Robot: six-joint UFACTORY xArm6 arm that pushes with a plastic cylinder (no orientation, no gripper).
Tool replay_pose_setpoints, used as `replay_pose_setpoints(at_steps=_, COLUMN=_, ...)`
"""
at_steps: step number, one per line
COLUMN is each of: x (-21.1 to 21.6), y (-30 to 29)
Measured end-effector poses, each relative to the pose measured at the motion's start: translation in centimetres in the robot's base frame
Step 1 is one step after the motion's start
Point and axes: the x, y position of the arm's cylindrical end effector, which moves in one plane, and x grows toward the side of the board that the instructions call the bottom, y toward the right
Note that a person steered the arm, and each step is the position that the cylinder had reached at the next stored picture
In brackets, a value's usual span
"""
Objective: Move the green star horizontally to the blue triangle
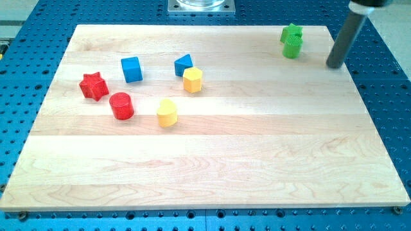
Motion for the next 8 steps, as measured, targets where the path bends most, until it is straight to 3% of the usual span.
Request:
replay_pose_setpoints(at_steps=1, x=-3.1, y=-4.4)
replay_pose_setpoints(at_steps=2, x=-5.5, y=-4.2)
replay_pose_setpoints(at_steps=3, x=-6.2, y=-9.1)
replay_pose_setpoints(at_steps=4, x=-6.0, y=-19.7)
replay_pose_setpoints(at_steps=5, x=-6.9, y=-16.7)
replay_pose_setpoints(at_steps=6, x=-8.2, y=-19.7)
replay_pose_setpoints(at_steps=7, x=-5.5, y=-29.8)
replay_pose_setpoints(at_steps=8, x=-2.5, y=-30.8)
